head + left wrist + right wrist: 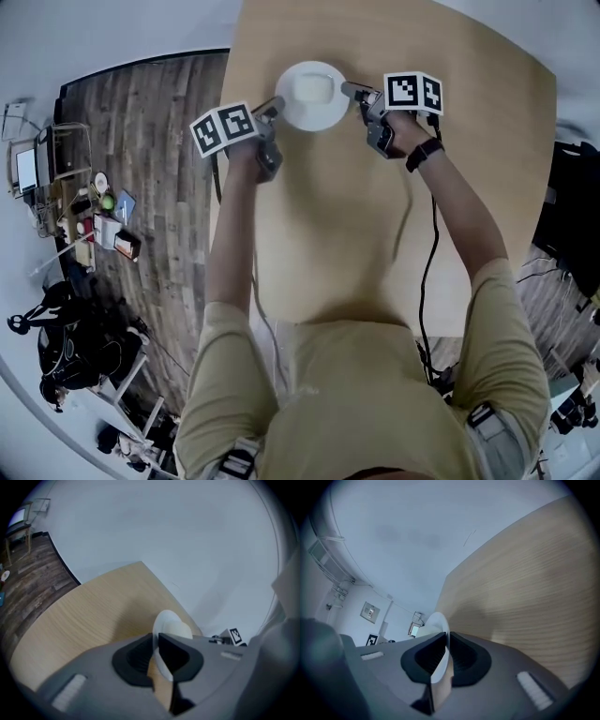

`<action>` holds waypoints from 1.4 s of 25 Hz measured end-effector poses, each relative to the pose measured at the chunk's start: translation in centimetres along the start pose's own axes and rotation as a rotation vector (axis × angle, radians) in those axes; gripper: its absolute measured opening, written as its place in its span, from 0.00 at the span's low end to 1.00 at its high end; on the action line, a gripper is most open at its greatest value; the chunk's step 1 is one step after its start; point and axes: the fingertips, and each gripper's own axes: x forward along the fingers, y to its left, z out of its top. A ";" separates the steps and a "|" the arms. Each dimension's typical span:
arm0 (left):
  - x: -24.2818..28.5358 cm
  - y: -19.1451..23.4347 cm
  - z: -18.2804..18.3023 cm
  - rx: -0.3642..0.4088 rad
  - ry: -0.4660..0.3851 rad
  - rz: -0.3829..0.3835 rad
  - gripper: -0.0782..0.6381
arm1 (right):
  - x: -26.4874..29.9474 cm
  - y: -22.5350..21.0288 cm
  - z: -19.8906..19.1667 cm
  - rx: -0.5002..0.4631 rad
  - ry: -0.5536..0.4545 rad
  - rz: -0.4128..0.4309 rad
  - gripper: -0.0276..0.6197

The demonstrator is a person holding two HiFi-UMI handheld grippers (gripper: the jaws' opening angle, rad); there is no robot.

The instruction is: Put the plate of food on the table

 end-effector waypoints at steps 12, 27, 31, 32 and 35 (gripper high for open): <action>2.9 2.6 -1.0 0.015 0.067 0.094 0.17 | 2.1 -3.4 -0.2 -0.028 0.073 -0.161 0.10; 2.4 3.5 -0.7 0.068 0.061 0.227 0.16 | 1.2 -4.5 1.0 -0.138 0.072 -0.306 0.22; 0.0 1.8 -0.6 0.079 0.005 0.215 0.16 | -2.7 -3.4 1.4 -0.143 -0.038 -0.277 0.22; -0.7 1.1 -0.9 0.077 -0.008 0.203 0.16 | -4.0 -3.0 1.3 -0.148 -0.076 -0.273 0.21; -2.9 -1.0 -2.1 0.096 -0.049 0.178 0.15 | -7.6 -1.4 0.6 -0.195 -0.179 -0.270 0.18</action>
